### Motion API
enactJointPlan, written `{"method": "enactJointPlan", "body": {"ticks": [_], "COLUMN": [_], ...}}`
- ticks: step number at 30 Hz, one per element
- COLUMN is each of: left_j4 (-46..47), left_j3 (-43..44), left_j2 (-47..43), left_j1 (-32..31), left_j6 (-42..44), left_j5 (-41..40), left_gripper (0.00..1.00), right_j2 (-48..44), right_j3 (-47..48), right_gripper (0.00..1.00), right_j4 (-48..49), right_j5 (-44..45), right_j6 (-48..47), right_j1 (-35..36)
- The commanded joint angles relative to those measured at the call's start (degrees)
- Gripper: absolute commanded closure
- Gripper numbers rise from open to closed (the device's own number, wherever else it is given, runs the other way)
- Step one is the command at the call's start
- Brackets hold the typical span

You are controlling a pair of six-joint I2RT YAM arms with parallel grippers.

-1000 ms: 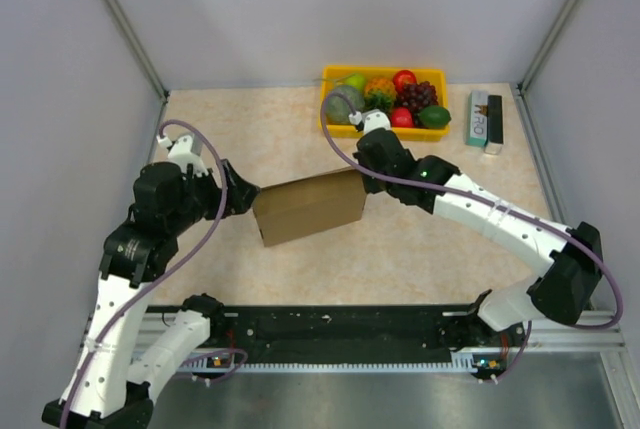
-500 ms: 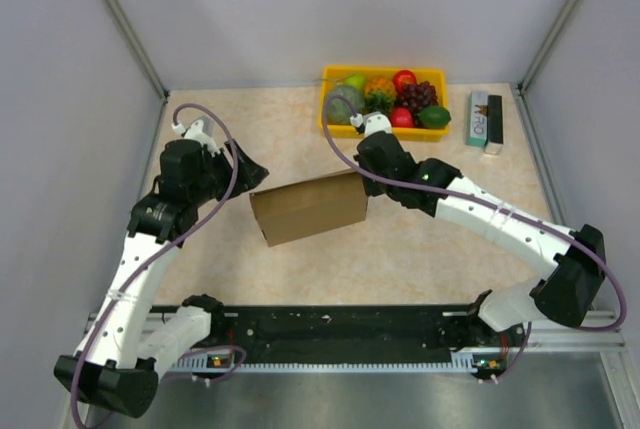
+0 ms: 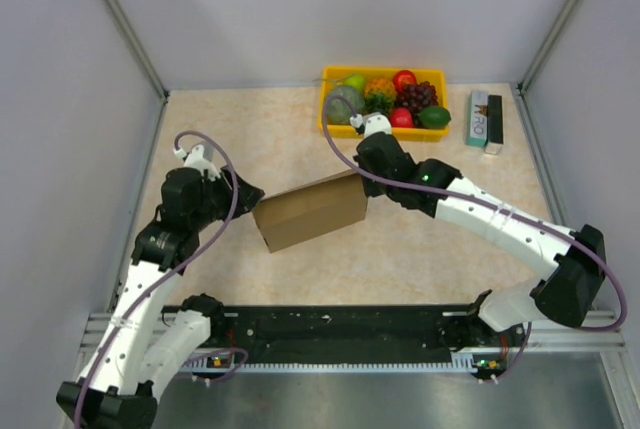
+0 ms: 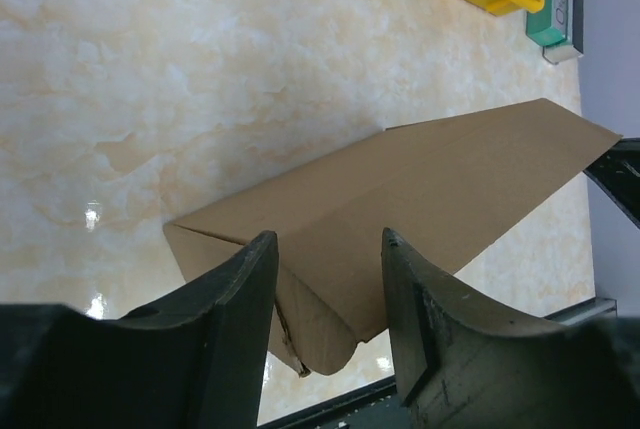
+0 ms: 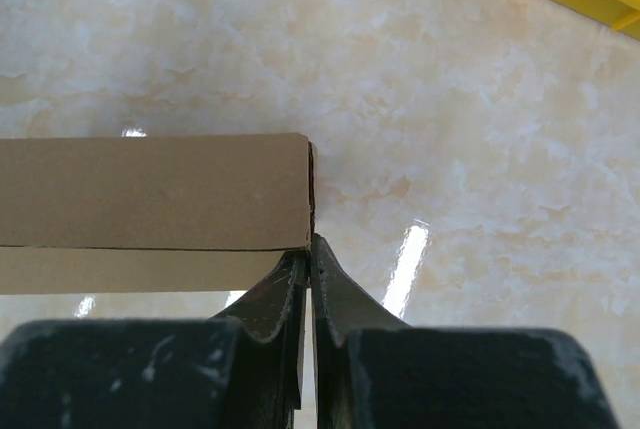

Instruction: Fold the paper box

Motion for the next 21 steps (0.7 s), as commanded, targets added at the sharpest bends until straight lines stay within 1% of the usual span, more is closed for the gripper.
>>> {"method": "enactJointPlan", "body": {"ticks": [1,2,4,5,7,8,11,14,15,16,17,18,20,21], "left_j4": [4.58,5.89,12.99,15.81,19.77,19.88,19.35,19.17,19.0,18.82,18.65,18.21,17.95,18.21], "left_j3": [-5.02,-7.46,-11.16,-15.62,-18.81,-21.09,-23.82,-25.76,-26.21,-26.47,-26.91,-27.09,-27.52,-27.7], "left_j2": [-5.43,-6.23,-9.38,-10.36,-13.07,-14.05,-17.92,-20.21,-20.3,-20.12,-19.95,-19.77,-19.42,-19.51], "left_j1": [0.18,0.1,0.01,-0.08,-0.17,-0.25,-0.25,-0.25,-0.25,-0.25,-0.25,-0.34,-0.25,-0.25], "left_j6": [0.21,-0.67,-3.91,-4.8,-5.51,-5.25,-4.02,-4.98,-5.16,-4.9,-4.55,-4.11,-3.93,-3.76], "left_j5": [2.77,3.92,6.56,8.57,8.86,7.73,6.31,5.34,4.65,4.38,4.11,3.5,3.5,3.5], "left_gripper": [0.5,0.51,0.53,0.54,0.54,0.55,0.55,0.59,0.6,0.61,0.62,0.62,0.63,0.64], "right_j2": [-1.32,-1.41,-1.41,-1.58,-2.02,-2.55,-4.12,-6.49,-7.03,-7.73,-8.52,-9.92,-12.29,-14.92], "right_j3": [-1.0,-1.18,-2.14,-2.58,-4.42,-5.04,-7.94,-11.1,-11.98,-12.08,-12.08,-11.03,-9.8,-8.84], "right_gripper": [1.0,1.0,1.0,1.0,1.0,1.0,1.0,0.99,0.95,0.85,0.8,0.72,0.63,0.59], "right_j4": [-1.39,-1.3,-1.04,-0.51,0.63,1.68,3.53,6.95,7.48,7.32,7.23,5.22,2.67,1.26], "right_j5": [2.53,3.14,3.84,4.46,4.99,5.43,6.83,5.61,5.26,4.82,2.9,1.23,-1.67,-2.47], "right_j6": [1.56,1.82,2.88,3.14,3.67,3.84,4.11,2.62,1.92,1.48,0.86,-0.01,0.33,0.59], "right_j1": [1.13,1.22,1.48,1.57,1.75,1.75,1.75,1.75,1.66,1.75,1.66,1.75,1.66,1.83]}}
